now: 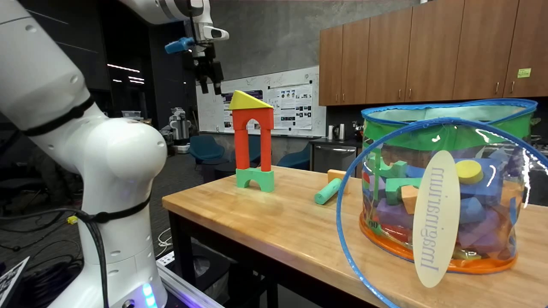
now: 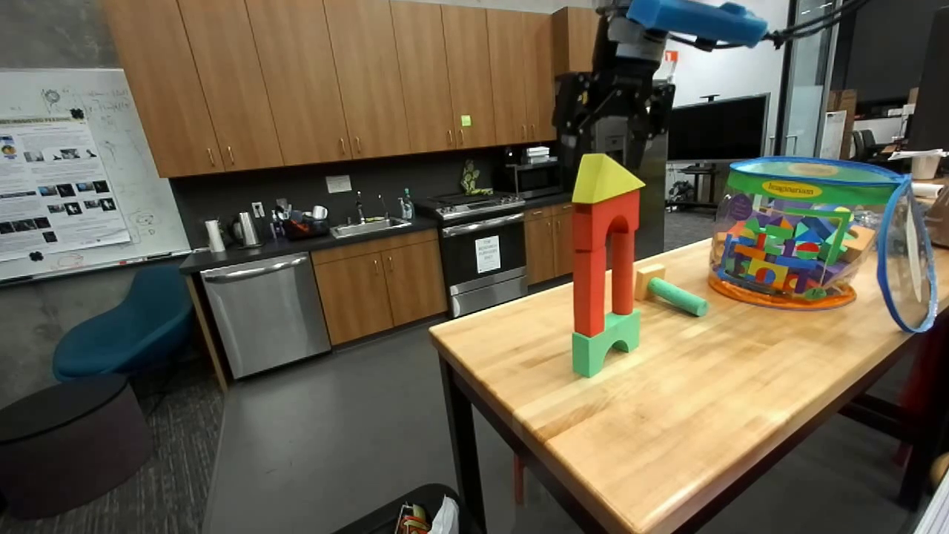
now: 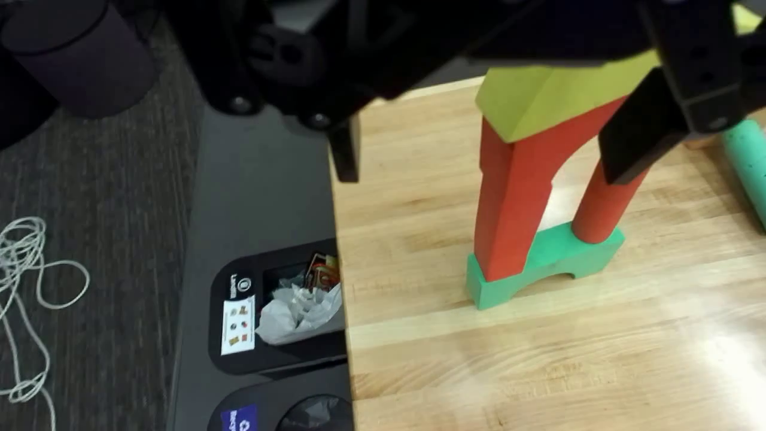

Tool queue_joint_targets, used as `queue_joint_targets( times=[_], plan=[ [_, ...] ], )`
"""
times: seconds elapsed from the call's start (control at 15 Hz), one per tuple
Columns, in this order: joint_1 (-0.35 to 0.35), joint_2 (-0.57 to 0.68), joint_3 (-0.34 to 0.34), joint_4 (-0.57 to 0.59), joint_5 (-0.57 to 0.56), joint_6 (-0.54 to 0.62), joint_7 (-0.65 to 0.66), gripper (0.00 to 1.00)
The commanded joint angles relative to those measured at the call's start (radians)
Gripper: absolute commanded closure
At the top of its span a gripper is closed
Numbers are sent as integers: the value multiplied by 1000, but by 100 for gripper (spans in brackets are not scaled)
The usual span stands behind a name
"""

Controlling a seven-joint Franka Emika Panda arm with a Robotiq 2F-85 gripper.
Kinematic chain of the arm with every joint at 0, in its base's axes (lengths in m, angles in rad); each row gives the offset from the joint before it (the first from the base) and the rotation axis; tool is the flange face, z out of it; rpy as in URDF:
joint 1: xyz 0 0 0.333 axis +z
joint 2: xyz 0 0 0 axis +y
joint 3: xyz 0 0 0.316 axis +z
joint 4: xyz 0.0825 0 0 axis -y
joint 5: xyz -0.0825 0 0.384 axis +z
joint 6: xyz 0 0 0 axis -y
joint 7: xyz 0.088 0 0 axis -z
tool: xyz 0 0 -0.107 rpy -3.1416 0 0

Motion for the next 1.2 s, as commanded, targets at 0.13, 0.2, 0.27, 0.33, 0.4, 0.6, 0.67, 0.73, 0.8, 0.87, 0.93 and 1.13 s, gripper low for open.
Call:
queue_joint_targets(
  times=[0.13,0.2,0.27,0.33,0.4,0.6,0.67,0.73,0.8,0.87,0.93,1.13],
  plan=[
    [-106,77,95,123,-95,8,306,0],
    [-117,93,105,135,-111,18,365,0],
    [-127,108,116,140,-136,41,424,0],
    [-137,121,126,148,-167,52,483,0],
    [-145,130,133,152,-204,62,539,0],
    [-153,127,139,172,-314,-3,701,0],
    [-152,125,140,183,-345,-44,750,0],
    [-147,128,140,205,-366,-109,792,0],
    [-139,135,139,223,-381,-163,826,0],
    [-128,143,135,242,-387,-216,843,0],
    [-113,149,126,252,-375,-251,850,0],
    [-74,157,88,243,-312,-226,856,0]
  ],
)
